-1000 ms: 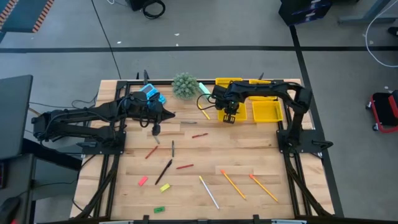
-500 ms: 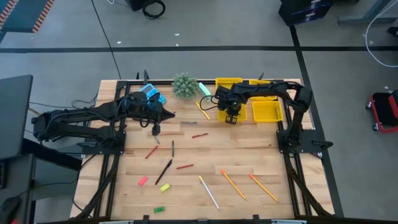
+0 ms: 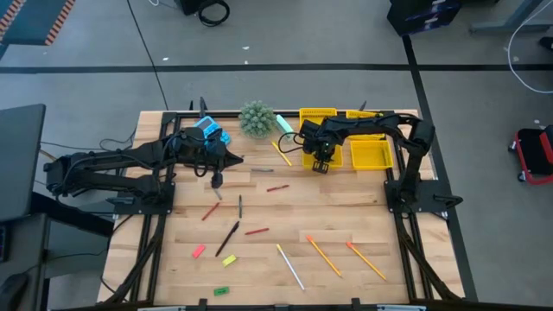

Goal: Sort crayons/erasers/pens/pencils in bins
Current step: Put the right green crayon into the bottom left yellow bin, then put the top right red crayon into the bottom left yellow bin

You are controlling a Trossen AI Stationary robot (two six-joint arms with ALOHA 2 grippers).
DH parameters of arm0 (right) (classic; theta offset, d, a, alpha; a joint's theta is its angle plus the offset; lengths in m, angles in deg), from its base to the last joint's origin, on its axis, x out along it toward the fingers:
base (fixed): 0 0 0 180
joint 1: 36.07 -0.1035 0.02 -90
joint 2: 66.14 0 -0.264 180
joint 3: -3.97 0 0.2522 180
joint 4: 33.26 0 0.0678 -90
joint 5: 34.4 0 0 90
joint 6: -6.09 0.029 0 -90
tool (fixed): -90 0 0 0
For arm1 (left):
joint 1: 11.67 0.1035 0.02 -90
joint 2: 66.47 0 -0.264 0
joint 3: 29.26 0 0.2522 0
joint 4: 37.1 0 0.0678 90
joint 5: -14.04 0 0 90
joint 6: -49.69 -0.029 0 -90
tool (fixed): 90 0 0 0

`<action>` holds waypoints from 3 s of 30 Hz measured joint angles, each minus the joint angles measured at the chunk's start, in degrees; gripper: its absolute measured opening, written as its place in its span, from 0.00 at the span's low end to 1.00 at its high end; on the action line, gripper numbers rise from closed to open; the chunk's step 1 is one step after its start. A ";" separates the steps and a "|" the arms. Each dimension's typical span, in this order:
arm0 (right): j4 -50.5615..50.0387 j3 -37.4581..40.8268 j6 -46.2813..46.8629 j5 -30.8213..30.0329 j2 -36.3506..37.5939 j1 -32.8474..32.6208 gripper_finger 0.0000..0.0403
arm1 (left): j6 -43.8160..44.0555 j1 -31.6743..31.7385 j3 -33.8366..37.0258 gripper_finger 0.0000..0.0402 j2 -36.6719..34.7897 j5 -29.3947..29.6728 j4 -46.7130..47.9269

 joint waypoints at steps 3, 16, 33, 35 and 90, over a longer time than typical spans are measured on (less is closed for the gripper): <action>-0.34 -0.35 0.23 -0.04 0.57 -0.02 0.17 | 0.07 -0.02 -0.01 0.06 0.00 0.00 0.13; -1.49 -0.37 5.51 -1.12 11.24 -1.61 0.25 | -0.04 -0.40 0.01 0.04 0.00 -0.02 0.49; 9.94 -4.26 8.55 -1.14 10.19 -20.33 0.25 | -3.00 -0.38 0.01 0.04 0.00 0.51 -1.29; 8.69 -7.49 8.08 -1.14 7.59 -21.78 0.25 | -3.15 -0.38 0.00 0.04 0.00 1.11 -2.30; 10.76 -18.22 2.99 2.56 -16.37 -22.75 0.25 | -6.49 -0.38 4.03 0.06 -8.39 16.82 0.18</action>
